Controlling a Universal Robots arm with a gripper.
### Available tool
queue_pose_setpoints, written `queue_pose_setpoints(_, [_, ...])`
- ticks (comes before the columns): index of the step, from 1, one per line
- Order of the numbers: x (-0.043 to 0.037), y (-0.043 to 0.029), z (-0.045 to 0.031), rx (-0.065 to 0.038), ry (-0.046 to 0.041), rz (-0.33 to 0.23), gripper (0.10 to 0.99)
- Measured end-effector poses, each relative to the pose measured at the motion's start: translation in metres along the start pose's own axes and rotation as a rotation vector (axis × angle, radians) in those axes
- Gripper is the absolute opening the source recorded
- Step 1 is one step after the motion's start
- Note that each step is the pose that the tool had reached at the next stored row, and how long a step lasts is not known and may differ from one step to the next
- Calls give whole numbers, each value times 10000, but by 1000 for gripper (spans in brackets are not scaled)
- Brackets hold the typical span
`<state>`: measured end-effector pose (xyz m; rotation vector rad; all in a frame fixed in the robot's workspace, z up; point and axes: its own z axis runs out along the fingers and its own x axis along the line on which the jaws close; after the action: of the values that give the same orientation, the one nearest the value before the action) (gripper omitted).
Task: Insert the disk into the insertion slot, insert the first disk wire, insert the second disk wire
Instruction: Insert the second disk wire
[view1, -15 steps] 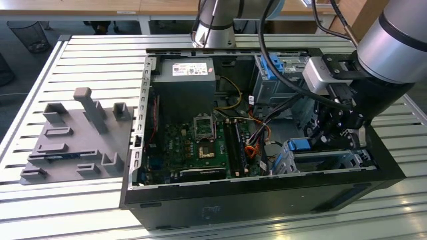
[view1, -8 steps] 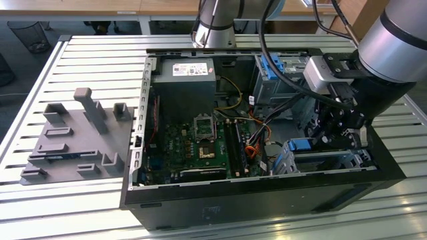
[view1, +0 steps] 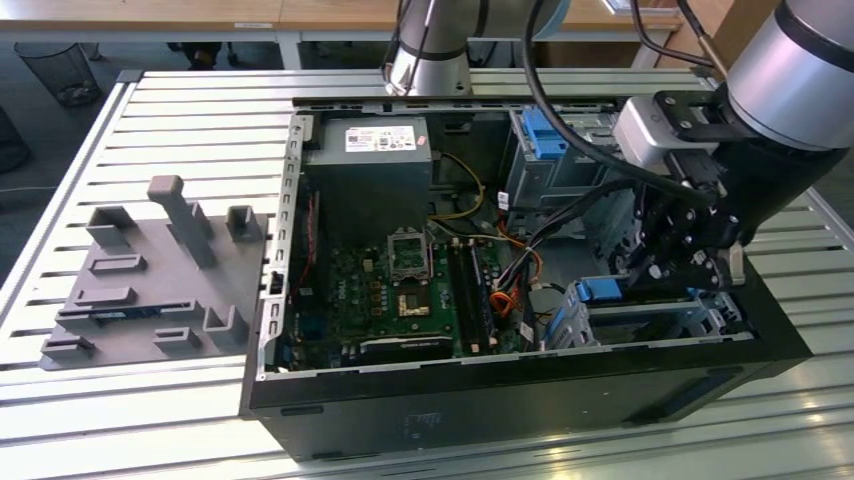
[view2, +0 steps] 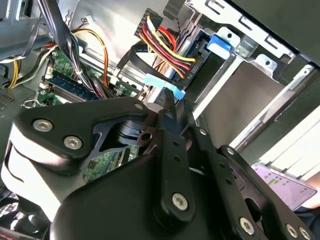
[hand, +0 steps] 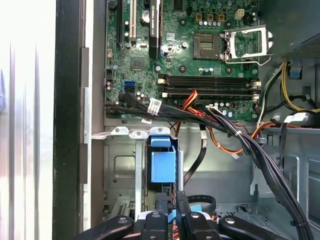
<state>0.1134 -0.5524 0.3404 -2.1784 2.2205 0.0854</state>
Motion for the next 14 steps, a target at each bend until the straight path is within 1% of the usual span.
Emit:
queue_pose_setpoints(4, [-2,1,-35,-17,-1,1,204])
queue_pose_setpoints(5, [-2,1,-41,-20,-1,1,141])
queue_pose_setpoints(6, [-3,1,-46,-21,-1,1,106])
queue_pose_setpoints(14, [-5,2,-77,-28,2,2,106])
